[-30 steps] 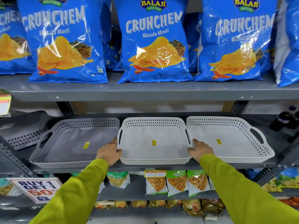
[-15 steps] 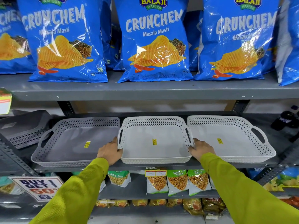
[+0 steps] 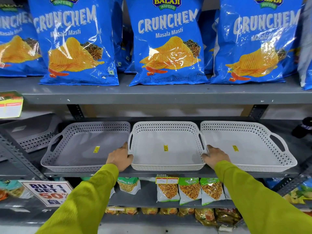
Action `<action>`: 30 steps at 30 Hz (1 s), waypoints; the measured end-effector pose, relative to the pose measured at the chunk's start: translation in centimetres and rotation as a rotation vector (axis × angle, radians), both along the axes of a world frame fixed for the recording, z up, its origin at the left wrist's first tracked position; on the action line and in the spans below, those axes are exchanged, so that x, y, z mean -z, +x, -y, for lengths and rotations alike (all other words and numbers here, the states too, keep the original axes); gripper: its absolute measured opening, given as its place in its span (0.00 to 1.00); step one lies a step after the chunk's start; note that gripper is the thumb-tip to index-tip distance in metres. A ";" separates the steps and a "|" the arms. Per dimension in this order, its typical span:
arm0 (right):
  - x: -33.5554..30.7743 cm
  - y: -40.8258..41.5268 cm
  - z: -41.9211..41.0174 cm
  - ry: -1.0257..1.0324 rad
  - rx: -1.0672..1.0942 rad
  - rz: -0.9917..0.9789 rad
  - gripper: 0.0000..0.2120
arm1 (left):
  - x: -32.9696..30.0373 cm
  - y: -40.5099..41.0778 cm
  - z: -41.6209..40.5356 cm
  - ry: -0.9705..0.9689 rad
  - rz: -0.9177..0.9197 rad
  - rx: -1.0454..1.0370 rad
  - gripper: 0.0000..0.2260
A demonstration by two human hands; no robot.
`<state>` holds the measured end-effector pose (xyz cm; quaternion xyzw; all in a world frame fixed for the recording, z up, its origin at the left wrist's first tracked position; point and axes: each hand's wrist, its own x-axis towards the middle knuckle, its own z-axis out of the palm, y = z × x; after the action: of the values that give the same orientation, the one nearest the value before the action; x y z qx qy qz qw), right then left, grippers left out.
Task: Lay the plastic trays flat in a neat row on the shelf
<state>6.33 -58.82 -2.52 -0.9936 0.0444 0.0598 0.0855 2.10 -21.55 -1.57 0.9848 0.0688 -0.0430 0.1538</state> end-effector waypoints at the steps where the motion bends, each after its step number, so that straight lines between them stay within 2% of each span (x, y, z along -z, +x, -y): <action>1: 0.0 0.0 0.0 -0.001 -0.003 0.002 0.17 | 0.0 0.0 0.0 0.004 0.000 0.001 0.22; 10: 0.2 0.0 0.0 0.001 0.003 -0.004 0.17 | 0.1 0.0 -0.2 0.007 0.009 0.017 0.21; 17: 0.2 0.0 -0.1 -0.002 0.000 -0.016 0.12 | 0.2 0.0 -0.5 0.014 0.014 0.036 0.22; 26: 0.1 0.1 -0.2 -0.011 0.012 -0.011 0.20 | 0.2 0.0 -0.4 0.018 0.021 0.035 0.25; 30: -0.4 -0.4 -0.4 -0.011 0.062 -0.012 0.27 | 0.2 0.1 -0.6 0.015 0.020 0.021 0.25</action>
<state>5.91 -58.38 -2.07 -0.9918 0.0762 0.0627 0.0818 2.20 -21.00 -1.75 0.9869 0.0572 -0.0341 0.1466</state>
